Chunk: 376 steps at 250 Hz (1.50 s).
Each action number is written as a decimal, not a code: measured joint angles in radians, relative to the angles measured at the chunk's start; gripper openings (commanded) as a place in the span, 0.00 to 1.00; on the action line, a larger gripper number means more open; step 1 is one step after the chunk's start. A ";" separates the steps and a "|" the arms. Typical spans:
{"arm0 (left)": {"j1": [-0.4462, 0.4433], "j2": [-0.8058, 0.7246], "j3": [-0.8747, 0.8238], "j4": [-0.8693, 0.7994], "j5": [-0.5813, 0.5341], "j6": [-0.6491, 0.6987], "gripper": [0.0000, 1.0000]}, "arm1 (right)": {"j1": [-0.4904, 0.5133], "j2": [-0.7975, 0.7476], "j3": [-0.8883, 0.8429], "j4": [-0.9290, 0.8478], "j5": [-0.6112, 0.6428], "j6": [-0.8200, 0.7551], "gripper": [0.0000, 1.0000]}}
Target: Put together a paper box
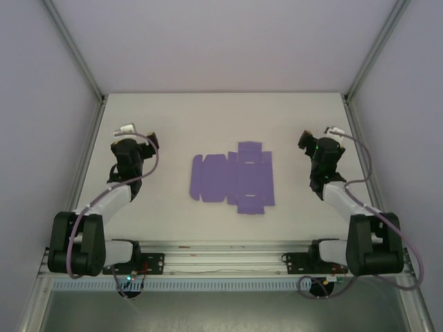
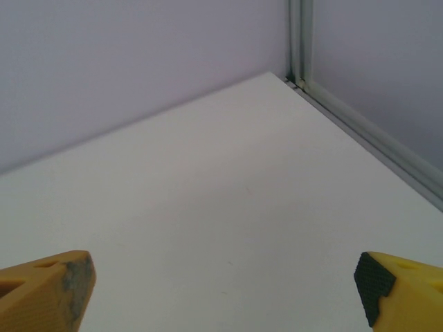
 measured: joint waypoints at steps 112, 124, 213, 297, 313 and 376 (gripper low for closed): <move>-0.185 0.169 0.138 -0.405 0.419 -0.240 1.00 | 0.301 0.122 0.212 -0.539 -0.218 0.282 0.40; -0.192 0.192 0.139 -0.416 0.453 -0.256 1.00 | 0.307 0.164 0.214 -0.550 -0.255 0.298 0.39; -0.211 0.334 0.146 -0.449 0.635 -0.306 0.86 | 0.307 0.380 0.206 -0.536 -0.365 0.400 0.34; -0.238 0.417 0.142 -0.297 0.799 -0.367 0.66 | 0.306 0.397 0.148 -0.379 -0.385 0.454 0.33; -0.235 0.426 0.136 -0.257 0.823 -0.388 0.59 | 0.306 0.399 0.144 -0.367 -0.384 0.454 0.33; -0.244 0.437 0.105 -0.124 0.905 -0.453 0.15 | 0.306 0.395 0.125 -0.316 -0.392 0.445 0.35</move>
